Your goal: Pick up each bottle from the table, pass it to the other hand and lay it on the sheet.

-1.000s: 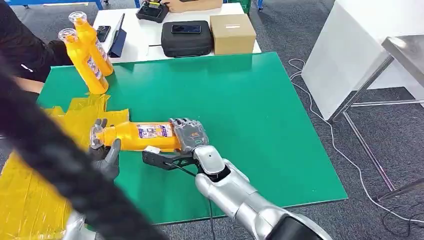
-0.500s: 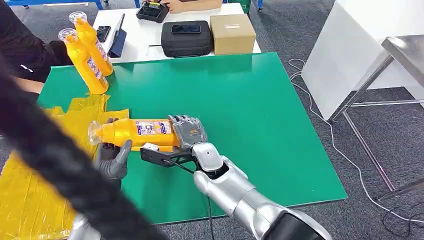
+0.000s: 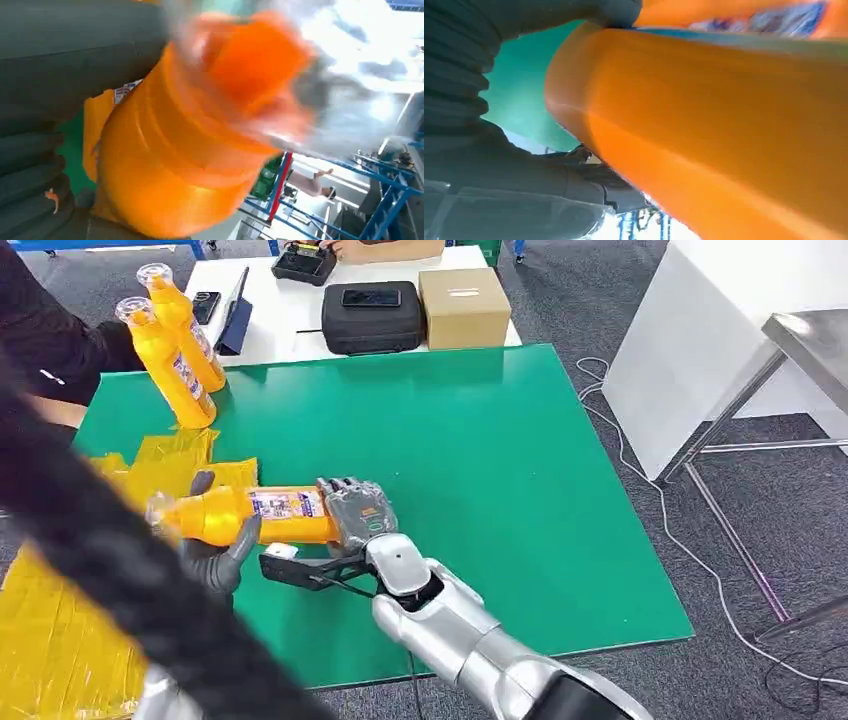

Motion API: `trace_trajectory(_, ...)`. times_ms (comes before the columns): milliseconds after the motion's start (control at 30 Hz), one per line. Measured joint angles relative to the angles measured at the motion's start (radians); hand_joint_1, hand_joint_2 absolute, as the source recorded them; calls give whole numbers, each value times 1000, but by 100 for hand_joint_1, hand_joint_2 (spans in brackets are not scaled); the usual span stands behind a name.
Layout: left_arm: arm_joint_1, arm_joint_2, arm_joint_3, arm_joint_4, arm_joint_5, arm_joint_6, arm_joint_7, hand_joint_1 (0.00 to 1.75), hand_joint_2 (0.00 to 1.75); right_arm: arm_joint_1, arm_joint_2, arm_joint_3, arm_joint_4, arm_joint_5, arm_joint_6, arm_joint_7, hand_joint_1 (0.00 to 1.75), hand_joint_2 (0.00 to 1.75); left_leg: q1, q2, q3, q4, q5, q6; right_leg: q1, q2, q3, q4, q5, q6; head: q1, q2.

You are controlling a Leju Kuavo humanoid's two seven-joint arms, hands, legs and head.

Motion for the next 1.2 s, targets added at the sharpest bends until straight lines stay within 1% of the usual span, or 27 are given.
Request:
trace_trajectory(100,13,1,10,-12,0,1,-1,0,175,17,21,18,3,-16,13,4,175,175,0,0,0,0,0,0,0,0,0,0,0,0,0,0)
trace_trajectory(300,38,0,25,-25,6,-3,0,0,175,26,42,98,4,-39,31,37,175,175,0,0,0,0,0,0,0,0,0,0,0,0,0,0)
trace_trajectory(633,54,0,47,-33,26,-19,5,0,175,23,46,145,4,-52,33,50,175,175,0,0,0,0,0,0,0,0,0,0,0,0,0,0)
trace_trajectory(667,55,0,50,-33,36,-28,10,5,175,22,46,147,4,-53,33,50,175,175,0,0,0,0,0,0,0,0,0,0,0,0,0,0)
trace_trajectory(700,55,0,53,-33,46,-38,13,152,175,21,46,150,4,-55,33,50,175,175,0,0,0,0,0,0,0,0,0,0,0,0,0,0)
trace_trajectory(733,56,0,56,-33,56,-49,16,175,175,20,46,151,4,-57,34,50,175,175,0,0,0,0,0,0,0,0,0,0,0,0,0,0)
trace_trajectory(900,67,0,71,-39,100,-100,24,175,175,14,46,167,4,-76,49,51,175,175,0,0,0,0,0,0,0,0,-1,0,0,0,0,0)
trace_trajectory(1200,83,-3,92,-53,102,-106,19,175,175,14,48,188,4,-101,53,57,175,175,0,0,0,0,0,0,0,0,-1,0,0,0,0,0)
